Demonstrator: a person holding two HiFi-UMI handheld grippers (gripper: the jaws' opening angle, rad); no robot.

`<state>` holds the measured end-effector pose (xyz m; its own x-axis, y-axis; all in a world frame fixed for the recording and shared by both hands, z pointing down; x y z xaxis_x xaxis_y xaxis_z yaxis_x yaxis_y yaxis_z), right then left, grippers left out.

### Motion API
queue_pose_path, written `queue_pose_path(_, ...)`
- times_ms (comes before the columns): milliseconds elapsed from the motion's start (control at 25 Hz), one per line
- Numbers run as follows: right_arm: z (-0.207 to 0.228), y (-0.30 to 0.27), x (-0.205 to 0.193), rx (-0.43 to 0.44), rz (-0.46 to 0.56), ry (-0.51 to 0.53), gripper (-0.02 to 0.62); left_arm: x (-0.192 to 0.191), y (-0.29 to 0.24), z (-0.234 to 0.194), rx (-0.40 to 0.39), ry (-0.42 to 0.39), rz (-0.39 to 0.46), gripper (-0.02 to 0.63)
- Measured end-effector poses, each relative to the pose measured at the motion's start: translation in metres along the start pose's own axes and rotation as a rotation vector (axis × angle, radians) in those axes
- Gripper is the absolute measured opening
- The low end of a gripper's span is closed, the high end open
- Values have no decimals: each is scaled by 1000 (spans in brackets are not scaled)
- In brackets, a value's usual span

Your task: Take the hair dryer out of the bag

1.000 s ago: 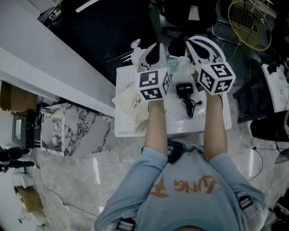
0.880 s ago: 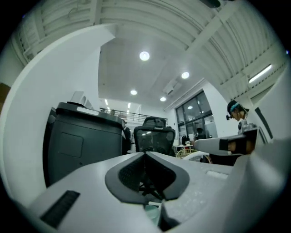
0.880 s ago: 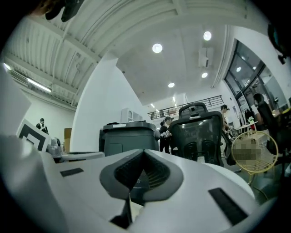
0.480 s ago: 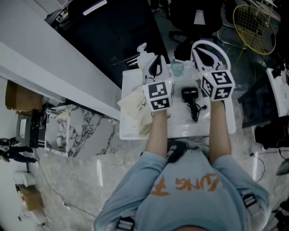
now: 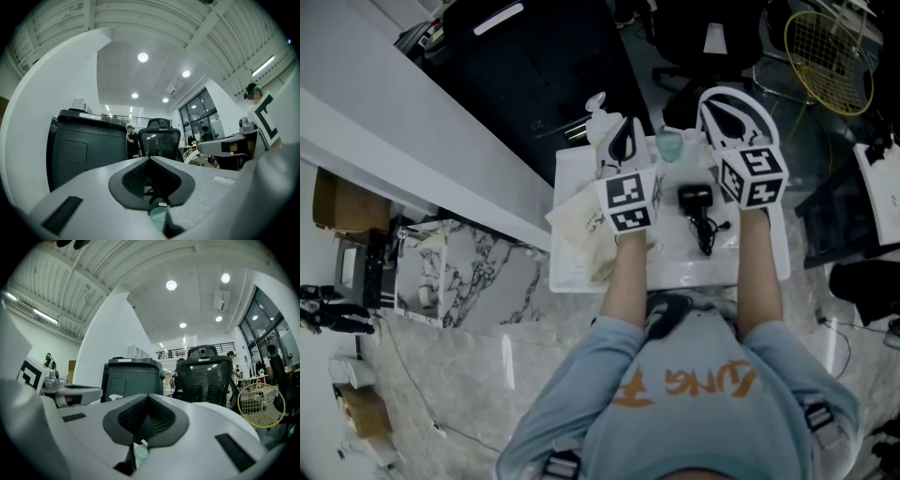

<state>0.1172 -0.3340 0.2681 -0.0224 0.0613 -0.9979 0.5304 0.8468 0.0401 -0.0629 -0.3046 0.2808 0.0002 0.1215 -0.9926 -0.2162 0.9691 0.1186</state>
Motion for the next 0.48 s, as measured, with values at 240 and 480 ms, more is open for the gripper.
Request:
queue_pose_path(240,0,1,-2,2,-11,8,0,-1,0,1,-11,4,-3,5)
queue_pose_path(480,1,2,-2,1,-17,5,0,-1,0,3,-21,7,-5,5)
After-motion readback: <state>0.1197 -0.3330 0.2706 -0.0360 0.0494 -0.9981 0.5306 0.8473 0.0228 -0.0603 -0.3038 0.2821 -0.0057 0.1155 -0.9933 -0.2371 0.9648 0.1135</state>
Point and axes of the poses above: the fingertips, and each gripper's own axes: y backward along the fingers, z to its right, x out of its top, the point moved 6 cm from there along y, backward along the fingers, and after that the axes turned 1 degree about z, right-handed, at the moved point
